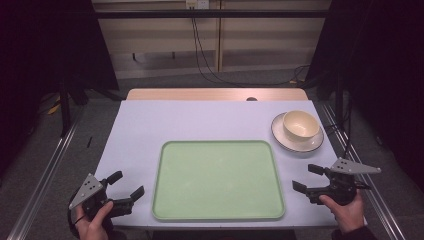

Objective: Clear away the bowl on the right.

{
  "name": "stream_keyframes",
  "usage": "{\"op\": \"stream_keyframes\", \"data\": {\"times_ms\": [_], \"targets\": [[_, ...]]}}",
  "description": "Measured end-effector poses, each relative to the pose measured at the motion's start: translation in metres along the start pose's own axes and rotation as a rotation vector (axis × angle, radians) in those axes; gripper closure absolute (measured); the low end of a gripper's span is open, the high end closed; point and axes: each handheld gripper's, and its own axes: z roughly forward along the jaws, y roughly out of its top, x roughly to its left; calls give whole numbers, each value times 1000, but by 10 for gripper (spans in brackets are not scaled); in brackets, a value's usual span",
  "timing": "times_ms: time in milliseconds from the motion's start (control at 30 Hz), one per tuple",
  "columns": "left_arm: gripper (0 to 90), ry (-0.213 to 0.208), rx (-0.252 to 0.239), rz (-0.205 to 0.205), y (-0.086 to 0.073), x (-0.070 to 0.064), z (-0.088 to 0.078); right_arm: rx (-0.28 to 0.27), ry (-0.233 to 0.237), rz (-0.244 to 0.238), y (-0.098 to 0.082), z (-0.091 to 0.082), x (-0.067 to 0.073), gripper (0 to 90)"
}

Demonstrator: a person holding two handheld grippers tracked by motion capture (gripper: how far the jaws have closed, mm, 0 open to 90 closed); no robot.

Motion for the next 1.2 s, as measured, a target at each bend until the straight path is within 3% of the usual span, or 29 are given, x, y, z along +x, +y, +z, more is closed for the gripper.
{"op": "stream_keyframes", "data": {"times_ms": [167,500,1200], "targets": [[16,5,-4,1,0,0,0,10,-19,-12,0,-2,0,82],[16,6,1,3,1,0,2,4,-55,-36,6,-8,-9,128],[16,-4,10,9,1,0,4,-11,-69,-5,31,-7,-57,150]]}}
